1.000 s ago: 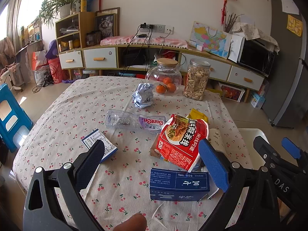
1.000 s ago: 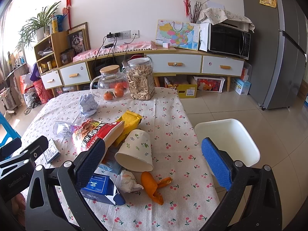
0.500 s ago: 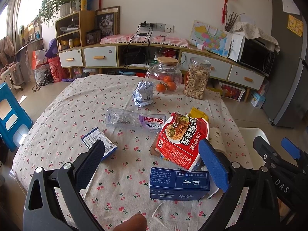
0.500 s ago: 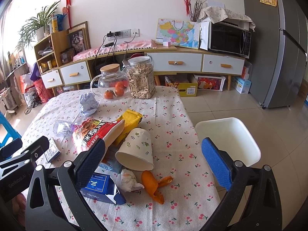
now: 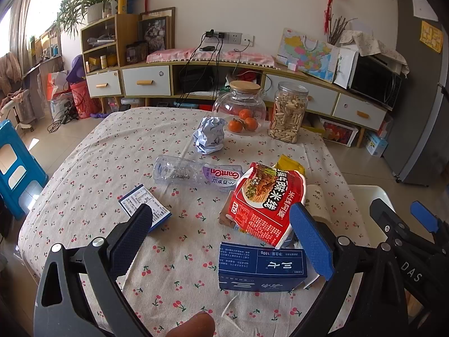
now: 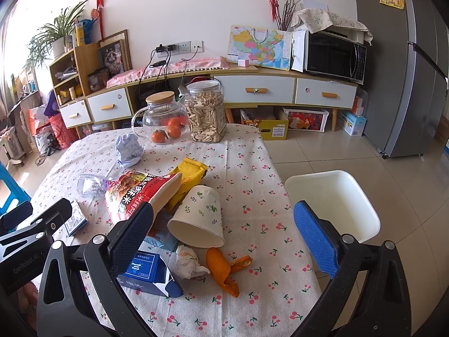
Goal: Collect trash
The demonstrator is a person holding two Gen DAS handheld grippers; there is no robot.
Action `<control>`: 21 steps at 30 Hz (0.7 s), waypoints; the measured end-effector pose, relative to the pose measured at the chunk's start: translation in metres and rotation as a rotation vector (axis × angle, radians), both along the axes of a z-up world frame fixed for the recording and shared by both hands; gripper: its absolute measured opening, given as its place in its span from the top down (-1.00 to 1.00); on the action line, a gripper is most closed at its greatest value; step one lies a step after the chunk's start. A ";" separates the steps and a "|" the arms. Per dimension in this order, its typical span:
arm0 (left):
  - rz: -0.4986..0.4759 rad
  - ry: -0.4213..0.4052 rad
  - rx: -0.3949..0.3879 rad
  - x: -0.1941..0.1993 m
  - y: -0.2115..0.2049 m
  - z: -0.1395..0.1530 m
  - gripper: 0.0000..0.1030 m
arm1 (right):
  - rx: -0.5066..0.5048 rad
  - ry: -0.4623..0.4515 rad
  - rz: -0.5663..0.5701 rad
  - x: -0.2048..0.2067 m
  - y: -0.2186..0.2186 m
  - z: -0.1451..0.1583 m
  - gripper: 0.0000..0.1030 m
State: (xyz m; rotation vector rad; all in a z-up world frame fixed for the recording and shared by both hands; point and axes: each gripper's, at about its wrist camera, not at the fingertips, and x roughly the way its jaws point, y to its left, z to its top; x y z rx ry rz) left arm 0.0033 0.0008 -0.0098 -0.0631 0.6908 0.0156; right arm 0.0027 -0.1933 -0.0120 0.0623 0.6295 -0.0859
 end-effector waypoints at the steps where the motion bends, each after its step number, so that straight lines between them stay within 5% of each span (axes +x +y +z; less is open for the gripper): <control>1: 0.000 0.000 0.000 0.000 0.000 0.000 -0.85 | -0.001 0.001 0.000 0.000 0.000 0.000 -0.86; 17: 0.102 0.047 0.045 0.028 0.018 -0.008 -0.85 | 0.030 0.053 -0.019 0.018 -0.014 0.003 -0.87; 21: 0.167 0.120 -0.015 0.053 0.047 -0.010 -0.87 | 0.106 0.103 -0.025 0.035 -0.028 0.013 -0.87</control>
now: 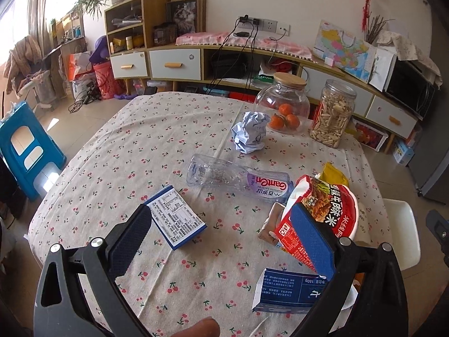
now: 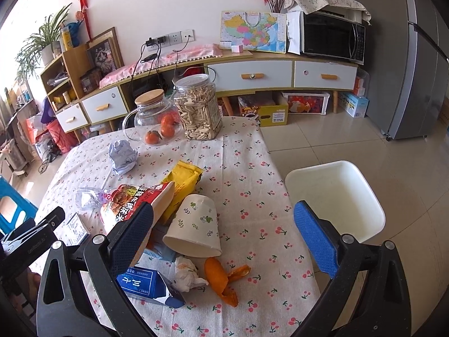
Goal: Collect trash
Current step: 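Grasp the blue-and-white box with the left tool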
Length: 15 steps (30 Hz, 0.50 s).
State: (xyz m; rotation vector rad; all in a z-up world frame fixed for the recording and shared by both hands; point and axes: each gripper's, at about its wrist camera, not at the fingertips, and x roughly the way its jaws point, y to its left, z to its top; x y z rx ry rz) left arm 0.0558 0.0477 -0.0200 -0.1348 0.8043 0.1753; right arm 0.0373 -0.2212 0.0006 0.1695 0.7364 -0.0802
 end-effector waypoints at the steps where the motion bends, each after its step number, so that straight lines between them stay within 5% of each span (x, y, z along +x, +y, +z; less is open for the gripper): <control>1: 0.020 0.023 -0.036 0.006 0.009 -0.002 -0.87 | 0.019 0.013 -0.001 0.005 -0.003 0.002 -0.87; 4: 0.028 0.111 -0.117 0.023 0.025 -0.013 -0.87 | 0.073 0.051 0.016 0.020 -0.008 0.005 -0.87; 10: 0.095 0.260 -0.050 0.048 0.043 -0.042 -0.87 | 0.061 0.114 0.012 0.032 -0.016 -0.020 -0.87; 15: 0.229 0.333 -0.199 0.061 0.079 -0.071 -0.87 | 0.099 0.162 0.033 0.044 -0.018 -0.029 -0.87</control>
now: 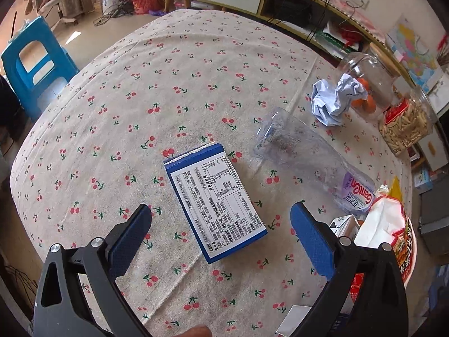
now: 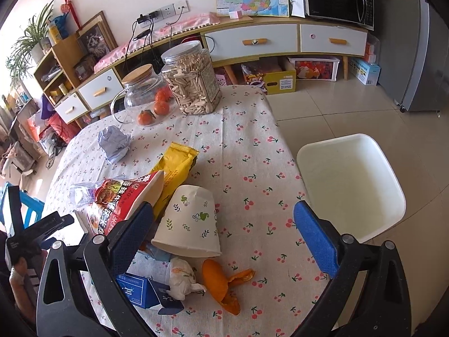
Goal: Collect trash
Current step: 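Grasp the blue-and-white box with the left tool, then grasp the red noodle bag with the right tool while the left tool holds the box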
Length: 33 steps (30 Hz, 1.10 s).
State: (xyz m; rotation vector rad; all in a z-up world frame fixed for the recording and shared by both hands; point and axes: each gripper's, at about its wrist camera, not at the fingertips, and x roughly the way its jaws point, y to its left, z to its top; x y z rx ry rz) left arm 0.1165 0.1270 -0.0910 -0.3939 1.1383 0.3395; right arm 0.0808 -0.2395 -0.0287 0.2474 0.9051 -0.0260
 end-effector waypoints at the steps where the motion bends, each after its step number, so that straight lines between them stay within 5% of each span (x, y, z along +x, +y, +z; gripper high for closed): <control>1: -0.003 0.005 0.007 0.003 0.000 -0.002 -0.87 | 0.010 0.008 0.006 0.002 0.001 -0.002 -0.87; 10: 0.004 0.079 0.061 0.024 -0.003 -0.027 -0.86 | 0.153 0.110 0.084 0.025 0.035 -0.023 -0.87; 13: -0.045 0.114 0.049 0.025 -0.004 -0.036 -0.39 | 0.191 0.137 0.098 0.033 0.051 -0.030 -0.86; 16: -0.097 0.087 0.078 0.019 -0.008 -0.029 -0.09 | 0.212 0.159 0.113 0.038 0.067 -0.036 -0.86; 24: -0.189 -0.031 0.058 -0.014 -0.011 0.008 -0.09 | 0.158 0.135 0.138 0.046 0.092 -0.038 -0.88; 33: -0.197 -0.193 0.013 -0.030 0.008 0.053 -0.09 | 0.220 0.105 0.196 0.041 0.101 -0.029 -0.86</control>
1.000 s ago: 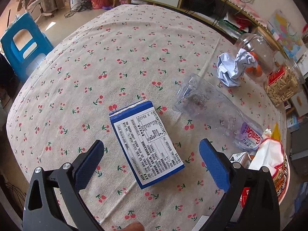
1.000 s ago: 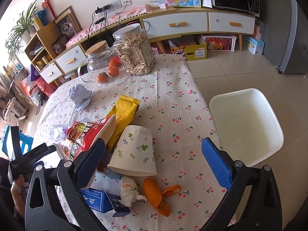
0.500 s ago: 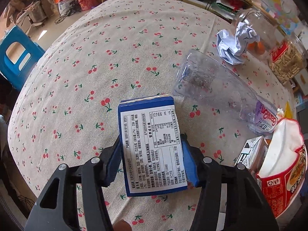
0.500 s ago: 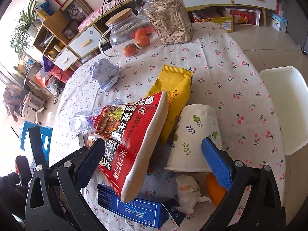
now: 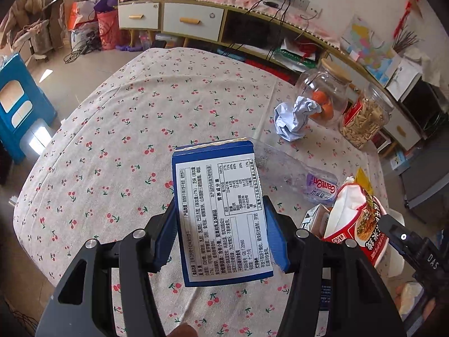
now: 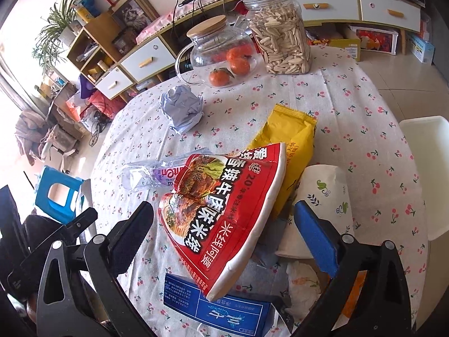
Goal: Collect trash
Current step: 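Grasp the red noodle bag with the right tool while the left tool holds the box, then carry the bag and box to the white bin and open both tools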
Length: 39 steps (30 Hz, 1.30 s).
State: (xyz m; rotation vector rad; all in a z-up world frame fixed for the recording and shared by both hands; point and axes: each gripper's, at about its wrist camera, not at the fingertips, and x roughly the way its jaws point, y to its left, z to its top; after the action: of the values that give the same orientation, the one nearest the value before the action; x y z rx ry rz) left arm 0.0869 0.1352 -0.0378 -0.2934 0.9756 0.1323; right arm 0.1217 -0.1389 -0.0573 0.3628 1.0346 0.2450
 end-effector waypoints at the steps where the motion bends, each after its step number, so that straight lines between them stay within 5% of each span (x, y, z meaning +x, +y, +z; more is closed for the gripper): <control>1: -0.009 -0.005 -0.004 -0.004 -0.004 0.002 -0.09 | 0.008 0.011 -0.004 0.001 -0.001 -0.003 -0.86; 6: -0.061 0.000 -0.001 -0.005 -0.018 0.000 -0.09 | 0.121 0.089 0.010 0.008 -0.002 -0.021 -0.77; 13: -0.067 0.010 0.000 -0.007 -0.020 -0.006 -0.09 | 0.189 0.059 0.054 0.009 0.007 -0.021 0.12; 16: -0.069 -0.002 0.002 -0.008 -0.021 -0.004 -0.09 | 0.197 0.021 0.070 0.006 0.008 -0.013 0.29; 25: -0.078 -0.078 0.066 -0.015 -0.030 0.008 -0.09 | 0.164 -0.079 0.091 0.001 0.010 0.003 0.42; 39: -0.063 -0.142 0.033 -0.018 -0.037 0.020 -0.09 | 0.082 -0.255 0.087 -0.017 -0.004 0.043 0.45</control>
State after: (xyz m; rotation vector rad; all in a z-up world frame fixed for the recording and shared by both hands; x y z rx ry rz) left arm 0.0688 0.0983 -0.0181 -0.2383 0.8398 0.0687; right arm 0.1046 -0.1427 -0.0145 0.3505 0.7918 0.4025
